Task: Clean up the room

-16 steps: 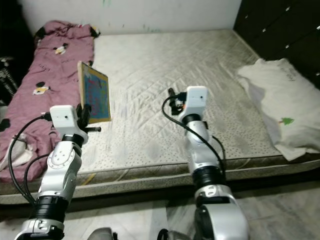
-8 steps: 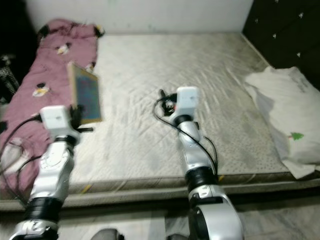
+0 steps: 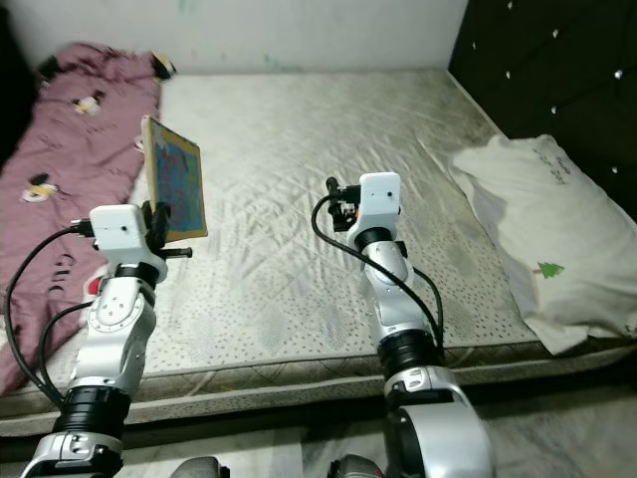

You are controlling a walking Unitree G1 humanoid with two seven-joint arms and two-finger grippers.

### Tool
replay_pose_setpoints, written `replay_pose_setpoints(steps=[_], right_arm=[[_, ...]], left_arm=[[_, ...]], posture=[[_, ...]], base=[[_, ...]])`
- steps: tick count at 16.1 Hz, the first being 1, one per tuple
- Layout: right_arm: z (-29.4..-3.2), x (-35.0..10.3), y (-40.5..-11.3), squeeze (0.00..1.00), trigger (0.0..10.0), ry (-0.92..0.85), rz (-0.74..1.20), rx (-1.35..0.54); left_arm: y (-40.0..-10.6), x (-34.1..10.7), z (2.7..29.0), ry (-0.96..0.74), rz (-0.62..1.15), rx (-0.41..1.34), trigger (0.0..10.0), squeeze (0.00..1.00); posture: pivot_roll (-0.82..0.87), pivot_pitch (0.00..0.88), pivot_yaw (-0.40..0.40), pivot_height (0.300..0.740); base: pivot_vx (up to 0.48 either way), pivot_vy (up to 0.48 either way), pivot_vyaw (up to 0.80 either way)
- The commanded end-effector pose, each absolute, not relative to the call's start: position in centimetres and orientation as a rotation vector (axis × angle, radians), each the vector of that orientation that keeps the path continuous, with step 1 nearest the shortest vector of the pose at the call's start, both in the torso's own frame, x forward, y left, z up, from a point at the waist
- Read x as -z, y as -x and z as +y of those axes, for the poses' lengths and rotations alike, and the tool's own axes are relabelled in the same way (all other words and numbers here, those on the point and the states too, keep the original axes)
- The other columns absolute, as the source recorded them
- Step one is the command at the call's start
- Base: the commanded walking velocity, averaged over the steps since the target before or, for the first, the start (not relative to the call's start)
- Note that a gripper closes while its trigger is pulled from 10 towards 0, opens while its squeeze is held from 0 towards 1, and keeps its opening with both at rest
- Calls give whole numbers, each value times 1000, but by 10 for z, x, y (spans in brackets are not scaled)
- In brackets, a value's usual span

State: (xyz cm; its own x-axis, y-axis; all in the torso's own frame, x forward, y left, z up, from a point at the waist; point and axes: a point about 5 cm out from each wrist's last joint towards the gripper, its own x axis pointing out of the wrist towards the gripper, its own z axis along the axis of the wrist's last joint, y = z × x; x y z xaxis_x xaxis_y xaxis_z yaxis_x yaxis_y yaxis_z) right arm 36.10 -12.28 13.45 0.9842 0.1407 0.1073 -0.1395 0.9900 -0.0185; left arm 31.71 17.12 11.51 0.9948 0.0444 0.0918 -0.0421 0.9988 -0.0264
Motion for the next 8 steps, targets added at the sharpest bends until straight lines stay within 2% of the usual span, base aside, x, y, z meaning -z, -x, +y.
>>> replay_pose_setpoints(steps=[1, 3, 5, 8], right_arm=[[-125, -146, -366, 0, 10000, 26, -143, -130], [-129, -143, -365, 0, 10000, 23, -136, -120], [-130, -134, -358, 0, 10000, 21, -112, -127], [-131, -117, -342, 0, 10000, 23, -86, -110]], left_arm=[[-318, -128, 172, 19, -153, -30, 10000, 0], [-316, -129, 172, 14, -158, -30, 10000, 0], [-309, -129, 177, 39, -171, -69, 10000, 0], [-293, -133, 184, -14, -213, -114, 10000, 0]], posture=[[46, 0, 11, 740], [51, 0, 10, 740], [56, 0, 9, 740], [65, 0, 2, 740]], base=[[0, -368, 506], [0, -390, 209], [0, 0, 0], [0, 0, 0]])
